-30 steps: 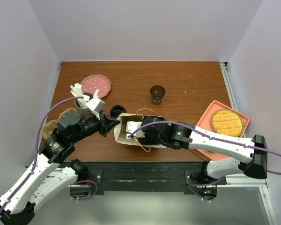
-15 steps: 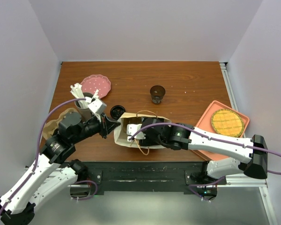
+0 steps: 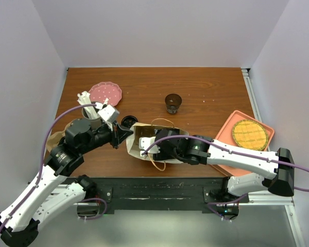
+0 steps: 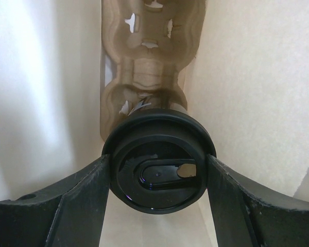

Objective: Pack the takeout coffee

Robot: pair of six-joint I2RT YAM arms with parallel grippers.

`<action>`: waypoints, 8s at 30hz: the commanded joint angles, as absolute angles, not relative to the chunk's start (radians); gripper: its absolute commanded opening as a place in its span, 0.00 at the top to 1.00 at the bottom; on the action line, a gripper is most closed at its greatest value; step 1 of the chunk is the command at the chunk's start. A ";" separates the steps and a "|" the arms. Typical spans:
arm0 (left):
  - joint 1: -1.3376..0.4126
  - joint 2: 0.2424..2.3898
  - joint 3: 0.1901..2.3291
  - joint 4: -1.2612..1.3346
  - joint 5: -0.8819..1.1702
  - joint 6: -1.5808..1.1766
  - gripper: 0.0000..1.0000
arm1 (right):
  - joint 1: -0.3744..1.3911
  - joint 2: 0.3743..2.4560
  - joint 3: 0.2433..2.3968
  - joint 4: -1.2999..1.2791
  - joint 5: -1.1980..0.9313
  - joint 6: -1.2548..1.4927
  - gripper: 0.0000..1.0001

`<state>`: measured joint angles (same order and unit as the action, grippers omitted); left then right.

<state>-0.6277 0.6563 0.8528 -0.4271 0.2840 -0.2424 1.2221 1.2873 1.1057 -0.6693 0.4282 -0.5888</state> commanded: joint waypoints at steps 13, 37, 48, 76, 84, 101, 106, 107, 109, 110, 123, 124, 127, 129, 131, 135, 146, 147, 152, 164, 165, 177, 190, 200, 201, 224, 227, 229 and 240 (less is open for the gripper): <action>-0.655 0.673 0.922 -0.532 0.204 -0.207 0.68 | 1.224 1.298 1.078 -0.644 0.457 -0.664 0.66; -0.657 0.693 0.910 -0.617 0.347 -0.376 0.90 | 1.244 1.216 0.997 -0.586 0.479 -0.664 0.66; -0.657 0.704 0.908 -0.592 0.351 -0.367 1.00 | 1.238 1.177 0.927 -0.508 0.479 -0.681 0.66; -0.657 0.698 0.911 -0.592 0.364 -0.319 1.00 | 1.216 1.247 0.920 -0.439 0.526 -0.655 0.66; -0.655 0.703 0.919 -0.594 0.380 -0.321 1.00 | 1.193 1.281 0.907 -0.381 0.511 -0.673 0.66; -0.655 0.690 0.907 -0.586 0.387 -0.345 1.00 | 1.150 1.290 0.876 -0.308 0.471 -0.690 0.63; -0.655 0.687 0.904 -0.588 0.390 -0.354 1.00 | 1.140 1.307 0.839 -0.238 0.466 -0.706 0.62; -0.655 0.687 0.904 -0.589 0.390 -0.357 1.00 | 1.137 1.308 0.836 -0.224 0.466 -0.707 0.61; -0.655 0.686 0.902 -0.591 0.393 -0.362 1.00 | 1.129 1.319 0.830 -0.198 0.465 -0.704 0.57; -0.657 0.684 0.902 -0.594 0.393 -0.364 1.00 | 1.127 1.324 0.827 -0.193 0.463 -0.704 0.56; -0.655 0.687 0.899 -0.597 0.394 -0.379 1.00 | 1.112 1.345 0.807 -0.141 0.468 -0.706 0.41; -0.655 0.689 0.900 -0.595 0.394 -0.380 1.00 | 1.112 1.345 0.807 -0.143 0.468 -0.706 0.41; -0.657 0.693 0.899 -0.591 0.397 -0.383 1.00 | 1.112 1.339 0.807 -0.146 0.468 -0.706 0.39; -0.655 0.696 0.899 -0.586 0.397 -0.385 1.00 | 1.112 1.336 0.807 -0.150 0.468 -0.709 0.34; -0.655 0.701 0.899 -0.581 0.400 -0.385 1.00 | 1.111 1.336 0.811 -0.156 0.468 -0.712 0.29; -0.655 0.713 0.908 -0.577 0.405 -0.387 1.00 | 1.112 1.333 0.828 -0.167 0.468 -0.724 0.19; -0.657 0.775 0.971 -0.575 0.394 -0.397 1.00 | 1.095 1.315 0.890 -0.244 0.445 -0.715 0.15; -0.657 0.784 0.979 -0.577 0.391 -0.399 1.00 | 1.094 1.315 0.896 -0.255 0.436 -0.716 0.15; -0.655 0.828 1.051 -0.600 0.361 -0.405 1.00 | 1.081 1.298 0.930 -0.319 0.410 -0.715 0.20; -0.655 0.976 1.203 -0.676 0.350 -0.425 1.00 | 1.058 1.281 1.058 -0.512 0.338 -0.667 0.24; -0.655 0.992 1.210 -0.681 0.351 -0.423 1.00 | 1.055 1.278 1.065 -0.523 0.334 -0.663 0.24; -0.653 1.101 1.298 -0.768 0.364 -0.454 1.00 | 1.031 1.299 1.203 -0.681 0.250 -0.615 0.21; -0.646 1.212 1.396 -0.841 0.393 -0.489 1.00 | 0.994 1.284 1.263 -0.738 0.261 -0.607 0.22; -0.647 1.210 1.371 -0.815 0.408 -0.502 1.00 | 0.947 1.296 1.252 -0.684 0.253 -0.618 0.23; -0.646 1.209 1.370 -0.810 0.410 -0.502 1.00 | 0.943 1.298 1.246 -0.680 0.250 -0.620 0.24; -0.646 1.172 1.255 -0.699 0.403 -0.509 1.00 | 0.848 1.408 1.187 -0.526 0.156 -0.803 0.26; -0.644 1.183 1.281 -0.741 0.358 -0.506 1.00 | 0.842 1.373 1.151 -0.509 0.153 -0.854 0.29; -0.644 1.190 1.307 -0.755 0.325 -0.506 1.00 | 0.841 1.365 1.150 -0.528 0.155 -0.864 0.32; -0.637 1.198 1.379 -0.753 0.279 -0.535 1.00 | 0.842 1.332 1.239 -0.698 0.117 -0.844 0.46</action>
